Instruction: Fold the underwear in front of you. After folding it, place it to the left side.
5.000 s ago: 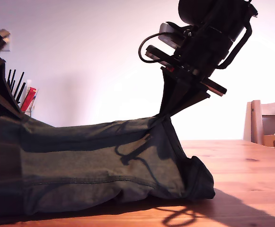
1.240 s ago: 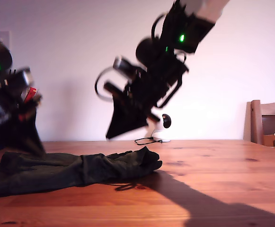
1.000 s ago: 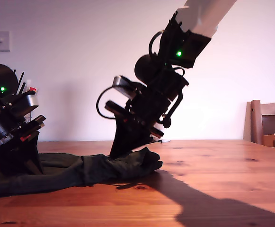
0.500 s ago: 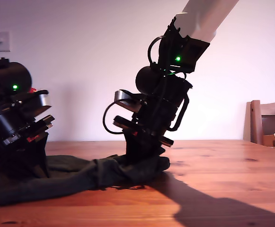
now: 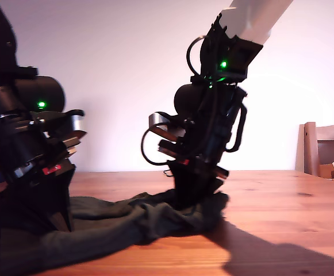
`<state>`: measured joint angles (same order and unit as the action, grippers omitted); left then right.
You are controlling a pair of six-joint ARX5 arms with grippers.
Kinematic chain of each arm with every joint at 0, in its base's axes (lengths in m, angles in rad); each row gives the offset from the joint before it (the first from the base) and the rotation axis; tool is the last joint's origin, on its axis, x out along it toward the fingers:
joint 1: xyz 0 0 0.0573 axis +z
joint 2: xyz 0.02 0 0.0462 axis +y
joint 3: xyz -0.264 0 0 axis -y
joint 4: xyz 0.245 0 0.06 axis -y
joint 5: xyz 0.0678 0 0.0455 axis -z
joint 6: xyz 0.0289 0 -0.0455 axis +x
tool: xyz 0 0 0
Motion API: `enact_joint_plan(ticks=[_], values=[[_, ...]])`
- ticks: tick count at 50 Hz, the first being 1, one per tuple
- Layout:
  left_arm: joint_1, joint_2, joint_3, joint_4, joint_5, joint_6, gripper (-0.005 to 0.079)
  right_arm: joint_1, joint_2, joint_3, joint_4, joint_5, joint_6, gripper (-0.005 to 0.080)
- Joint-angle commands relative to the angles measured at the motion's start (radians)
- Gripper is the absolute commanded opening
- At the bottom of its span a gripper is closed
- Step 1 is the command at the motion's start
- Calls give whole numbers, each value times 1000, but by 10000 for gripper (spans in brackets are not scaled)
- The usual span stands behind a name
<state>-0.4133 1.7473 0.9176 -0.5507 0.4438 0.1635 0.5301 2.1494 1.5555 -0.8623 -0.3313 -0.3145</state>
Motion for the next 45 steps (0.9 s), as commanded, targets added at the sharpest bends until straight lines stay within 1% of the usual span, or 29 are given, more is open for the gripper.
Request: enact_joint_plan(ticks=[1, 12, 16, 20, 27, 37, 45], values=[[-26, 47, -60, -55, -24, 19, -24, -9, 51, -69, -42, 73, -5, -13], [-47, 47, -60, -126, -49, 40, -24, -9, 16, -69, -142, 185, -2, -13], [-47, 47, -60, -151, -49, 48, -24, -10, 16, -69, -188, 184, 0, -12], [-47, 45, -60, -155, -49, 71, -24, -10, 13, -69, -193, 178, -1, -12], [-47, 16, -59, -116, -48, 72, -24, -9, -17, -69, -143, 89, 8, -12], [-40, -70, -47, -75, -48, 61, -24, -15, -64, -60, -114, 61, 29, -12], [-34, -130, -36, -23, -9, 40, -24, -36, -85, -30, -117, -47, 35, -12]])
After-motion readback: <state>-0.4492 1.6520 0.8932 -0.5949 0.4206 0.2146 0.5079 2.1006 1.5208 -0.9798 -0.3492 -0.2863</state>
